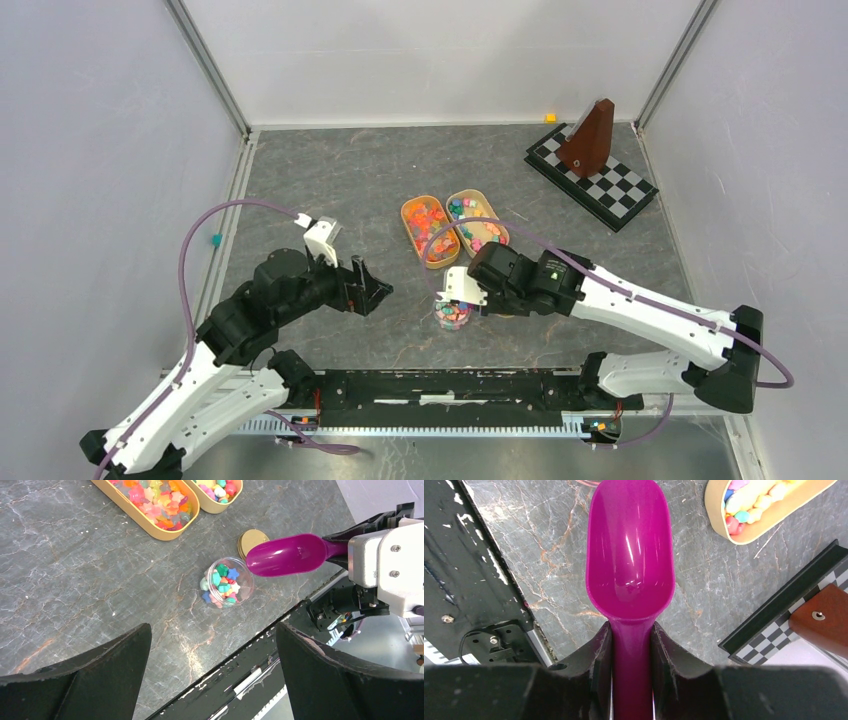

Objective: Pack the candies
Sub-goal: Place the fake candies in the packing bottle, then scoop the fake candies from the storage box.

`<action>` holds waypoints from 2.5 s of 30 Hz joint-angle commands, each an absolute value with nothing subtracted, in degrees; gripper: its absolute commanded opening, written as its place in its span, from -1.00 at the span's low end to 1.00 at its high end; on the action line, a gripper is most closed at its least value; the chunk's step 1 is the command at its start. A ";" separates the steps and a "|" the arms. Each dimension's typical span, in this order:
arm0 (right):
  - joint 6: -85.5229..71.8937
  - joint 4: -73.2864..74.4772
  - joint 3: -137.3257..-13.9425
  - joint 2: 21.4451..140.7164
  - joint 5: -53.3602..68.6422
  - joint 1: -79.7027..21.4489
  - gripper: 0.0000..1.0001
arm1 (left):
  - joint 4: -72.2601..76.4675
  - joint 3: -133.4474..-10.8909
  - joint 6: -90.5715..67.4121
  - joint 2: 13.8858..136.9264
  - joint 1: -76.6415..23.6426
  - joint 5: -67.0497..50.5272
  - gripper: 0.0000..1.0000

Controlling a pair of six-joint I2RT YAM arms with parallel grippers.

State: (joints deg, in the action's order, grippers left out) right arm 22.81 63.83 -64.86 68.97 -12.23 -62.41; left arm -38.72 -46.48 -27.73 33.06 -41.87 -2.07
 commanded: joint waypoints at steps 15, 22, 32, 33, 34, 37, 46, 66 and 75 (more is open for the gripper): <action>17.73 58.12 -72.10 73.09 -25.74 -62.91 -1.00 | -39.53 -46.24 -23.68 29.99 -41.73 2.76 1.00; 16.37 56.83 -75.09 80.26 -32.56 -62.60 -1.00 | -39.63 -45.47 -22.94 29.79 -41.75 3.78 1.00; 16.69 56.35 -79.82 88.94 -34.50 -60.33 -1.00 | -39.62 -43.95 -22.78 29.51 -41.75 3.24 1.00; 16.78 56.27 -80.30 89.56 -34.49 -60.17 -1.00 | -39.63 -43.92 -22.68 29.36 -41.76 3.17 1.00; 16.87 56.34 -81.00 90.38 -34.40 -60.04 -1.00 | -39.61 -43.78 -22.63 29.26 -41.75 3.09 1.00; 17.05 56.37 -82.95 92.58 -33.94 -59.68 -1.00 | -39.61 -43.74 -22.26 28.93 -41.75 3.42 1.00; 17.84 57.84 -87.23 99.21 -33.34 -59.07 -1.00 | -39.97 -43.45 -21.88 27.78 -41.75 4.80 1.00; 17.96 57.62 -91.21 110.00 -31.50 -58.09 -1.00 | -39.93 -43.11 -21.27 26.11 -41.77 6.46 1.00; 15.86 54.14 -92.20 113.46 -29.12 -56.62 -1.00 | -39.98 -43.11 -21.18 26.17 -41.75 6.73 1.00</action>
State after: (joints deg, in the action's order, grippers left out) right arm 17.58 55.55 -91.07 111.83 -32.56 -57.19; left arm -40.66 -43.20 -24.18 26.50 -41.87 5.87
